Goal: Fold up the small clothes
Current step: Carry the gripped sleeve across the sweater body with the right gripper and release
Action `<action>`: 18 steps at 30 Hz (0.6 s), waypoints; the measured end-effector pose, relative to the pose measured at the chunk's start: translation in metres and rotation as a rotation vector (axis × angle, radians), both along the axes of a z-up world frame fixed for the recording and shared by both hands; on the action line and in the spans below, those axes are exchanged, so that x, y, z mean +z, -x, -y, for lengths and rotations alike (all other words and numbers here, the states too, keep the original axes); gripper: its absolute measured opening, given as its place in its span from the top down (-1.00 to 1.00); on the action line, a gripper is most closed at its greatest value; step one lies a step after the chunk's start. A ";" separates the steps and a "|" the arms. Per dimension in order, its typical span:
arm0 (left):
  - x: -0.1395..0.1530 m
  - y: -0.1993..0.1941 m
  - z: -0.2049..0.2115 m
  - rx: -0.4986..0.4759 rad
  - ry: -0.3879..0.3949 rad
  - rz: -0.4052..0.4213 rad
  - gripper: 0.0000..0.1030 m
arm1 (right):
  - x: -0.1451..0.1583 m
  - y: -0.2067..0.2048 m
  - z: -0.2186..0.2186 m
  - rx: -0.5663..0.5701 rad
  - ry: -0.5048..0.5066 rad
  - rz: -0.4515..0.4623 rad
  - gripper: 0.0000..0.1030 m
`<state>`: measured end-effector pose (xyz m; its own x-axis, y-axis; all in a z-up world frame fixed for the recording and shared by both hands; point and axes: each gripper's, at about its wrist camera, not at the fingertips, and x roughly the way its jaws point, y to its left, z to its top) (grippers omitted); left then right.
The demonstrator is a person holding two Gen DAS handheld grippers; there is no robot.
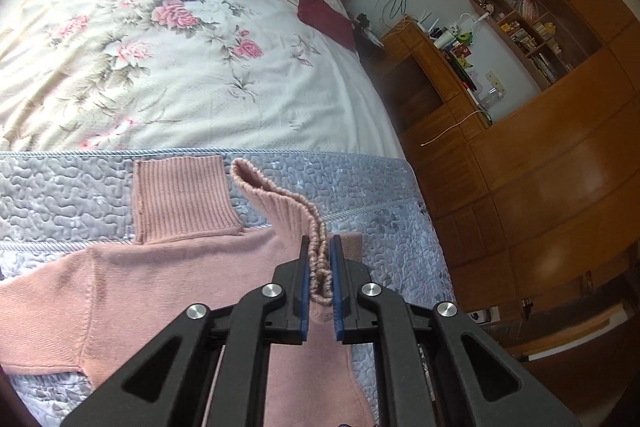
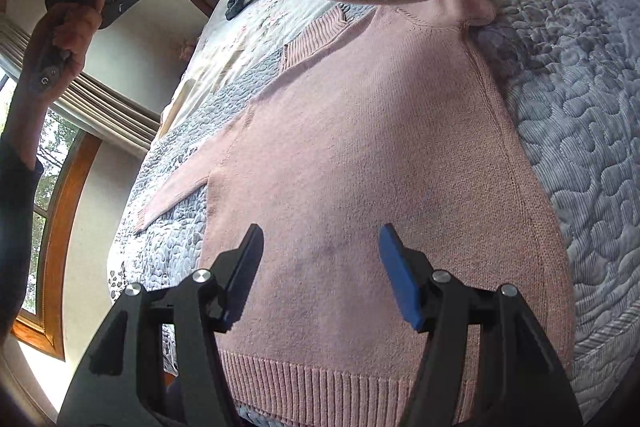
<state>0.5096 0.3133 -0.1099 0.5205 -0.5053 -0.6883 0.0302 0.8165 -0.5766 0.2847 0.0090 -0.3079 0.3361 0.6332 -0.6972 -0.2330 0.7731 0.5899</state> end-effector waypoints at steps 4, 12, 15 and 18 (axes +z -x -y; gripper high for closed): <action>-0.019 0.007 -0.036 0.041 -0.005 -0.019 0.84 | -0.005 -0.003 -0.007 0.006 0.002 -0.011 -0.18; -0.110 0.032 -0.107 0.154 0.027 -0.143 0.84 | -0.012 -0.006 -0.014 0.009 -0.001 -0.025 -0.18; -0.149 0.040 -0.127 0.198 0.042 -0.204 0.84 | -0.015 -0.006 -0.013 0.010 0.002 -0.031 -0.18; -0.182 0.047 -0.144 0.238 0.048 -0.252 0.84 | -0.018 -0.006 -0.011 0.010 0.003 -0.034 -0.18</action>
